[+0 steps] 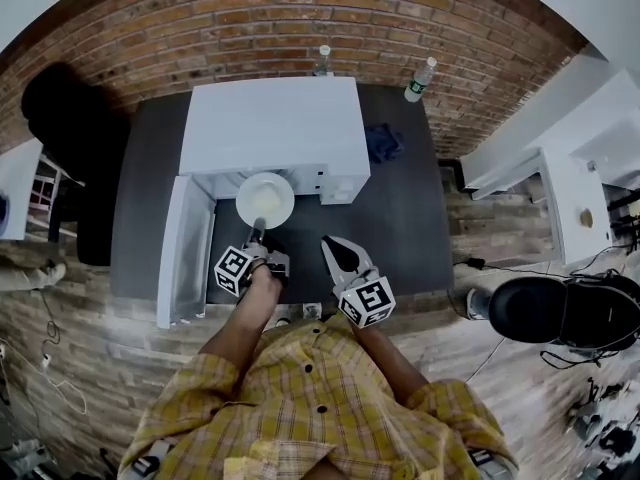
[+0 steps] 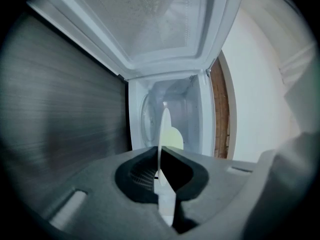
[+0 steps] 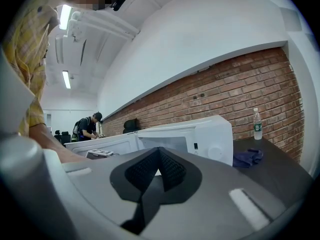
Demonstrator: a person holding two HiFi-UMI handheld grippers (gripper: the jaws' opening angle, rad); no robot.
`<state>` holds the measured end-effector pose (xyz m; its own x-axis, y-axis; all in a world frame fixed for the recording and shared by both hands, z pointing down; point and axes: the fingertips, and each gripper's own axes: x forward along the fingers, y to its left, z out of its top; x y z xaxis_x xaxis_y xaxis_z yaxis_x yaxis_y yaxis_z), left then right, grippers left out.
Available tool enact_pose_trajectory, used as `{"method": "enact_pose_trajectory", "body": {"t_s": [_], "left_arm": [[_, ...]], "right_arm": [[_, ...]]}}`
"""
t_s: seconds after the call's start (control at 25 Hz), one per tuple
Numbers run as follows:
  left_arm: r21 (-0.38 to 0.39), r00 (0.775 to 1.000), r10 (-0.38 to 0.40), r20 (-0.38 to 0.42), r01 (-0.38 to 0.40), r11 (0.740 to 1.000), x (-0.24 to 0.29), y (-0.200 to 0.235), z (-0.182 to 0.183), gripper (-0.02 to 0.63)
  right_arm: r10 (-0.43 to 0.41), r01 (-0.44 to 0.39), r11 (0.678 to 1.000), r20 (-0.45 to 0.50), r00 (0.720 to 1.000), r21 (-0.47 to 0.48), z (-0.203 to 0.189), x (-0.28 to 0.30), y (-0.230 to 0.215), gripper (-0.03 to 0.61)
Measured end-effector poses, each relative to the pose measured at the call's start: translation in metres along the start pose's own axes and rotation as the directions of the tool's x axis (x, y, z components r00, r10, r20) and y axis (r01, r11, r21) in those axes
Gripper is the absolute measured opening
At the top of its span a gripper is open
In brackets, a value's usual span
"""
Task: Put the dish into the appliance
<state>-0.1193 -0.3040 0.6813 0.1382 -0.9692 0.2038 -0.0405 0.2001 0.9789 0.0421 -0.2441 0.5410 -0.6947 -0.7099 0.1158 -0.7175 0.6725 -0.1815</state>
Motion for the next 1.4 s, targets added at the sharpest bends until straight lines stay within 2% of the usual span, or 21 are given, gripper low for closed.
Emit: {"method": "enact_pose_trajectory", "body": {"t_s": [0.48,1.4], "left_arm": [[-0.019,0.999,0.031,0.027,-0.03,0.999,0.05,0.018,0.017,0.008],[-0.066,0.993,0.095,0.07,-0.091,0.994,0.094,0.042,0.027,0.009]], "right_arm": [[0.01,-0.01,1.0,-0.036,0.999,-0.013,-0.005,0.009,-0.013,0.003],[0.024,-0.023,1.0,-0.058,0.998,0.008,-0.01,0.028,-0.023,0.003]]}}
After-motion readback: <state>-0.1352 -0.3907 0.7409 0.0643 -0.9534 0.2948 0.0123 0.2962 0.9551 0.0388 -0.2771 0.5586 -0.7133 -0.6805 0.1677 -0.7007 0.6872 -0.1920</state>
